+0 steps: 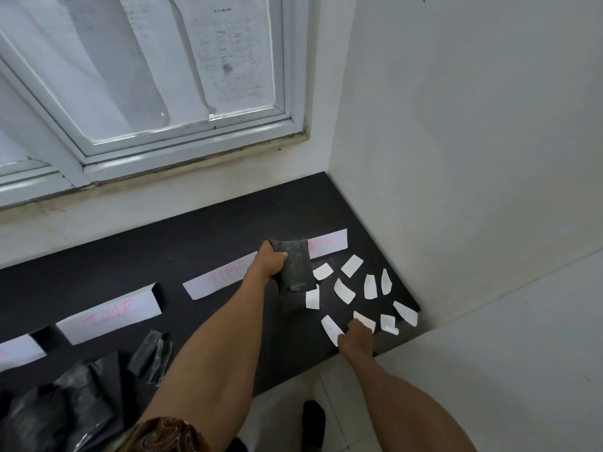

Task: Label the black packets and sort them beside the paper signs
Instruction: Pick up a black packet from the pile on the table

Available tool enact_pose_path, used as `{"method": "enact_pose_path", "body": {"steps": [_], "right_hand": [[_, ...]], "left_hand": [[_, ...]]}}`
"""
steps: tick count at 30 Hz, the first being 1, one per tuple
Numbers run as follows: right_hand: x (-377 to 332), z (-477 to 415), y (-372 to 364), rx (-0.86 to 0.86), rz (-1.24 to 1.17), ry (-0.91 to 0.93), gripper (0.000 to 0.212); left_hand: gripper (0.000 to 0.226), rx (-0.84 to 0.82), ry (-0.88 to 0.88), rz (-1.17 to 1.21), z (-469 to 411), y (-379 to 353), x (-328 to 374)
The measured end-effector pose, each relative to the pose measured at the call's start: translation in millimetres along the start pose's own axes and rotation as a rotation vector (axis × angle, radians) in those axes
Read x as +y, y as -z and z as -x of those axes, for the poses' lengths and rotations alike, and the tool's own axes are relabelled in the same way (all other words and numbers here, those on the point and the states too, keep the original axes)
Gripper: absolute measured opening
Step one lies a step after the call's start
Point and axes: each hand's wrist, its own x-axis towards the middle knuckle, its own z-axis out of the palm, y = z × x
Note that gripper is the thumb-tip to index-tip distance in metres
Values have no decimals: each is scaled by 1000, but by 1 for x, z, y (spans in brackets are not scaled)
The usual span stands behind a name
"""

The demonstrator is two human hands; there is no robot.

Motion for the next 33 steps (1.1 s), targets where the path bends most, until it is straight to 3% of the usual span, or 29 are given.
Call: {"method": "enact_pose_path", "body": {"steps": [8,13,19,21,24,28,33], "right_hand": [[-12,-1,6,41,-97,2,31],[-51,7,38,274,-517,-2,40],[-140,31,80,431,-912,276,39],[-164,40,79,408,-940,377,40],[-188,56,68,344,-920,433,43],[-205,79,52,274,-861,440,45],[-219,101,38,217,-827,423,48]], "left_hand": [[42,4,8,1,2,3,2],[35,34,-35,60,8,9,11],[24,55,-86,217,28,31,26],[14,67,-86,255,33,40,30],[17,82,-78,302,44,60,33],[29,92,-70,325,58,87,32],[20,96,-76,383,73,118,23]]}}
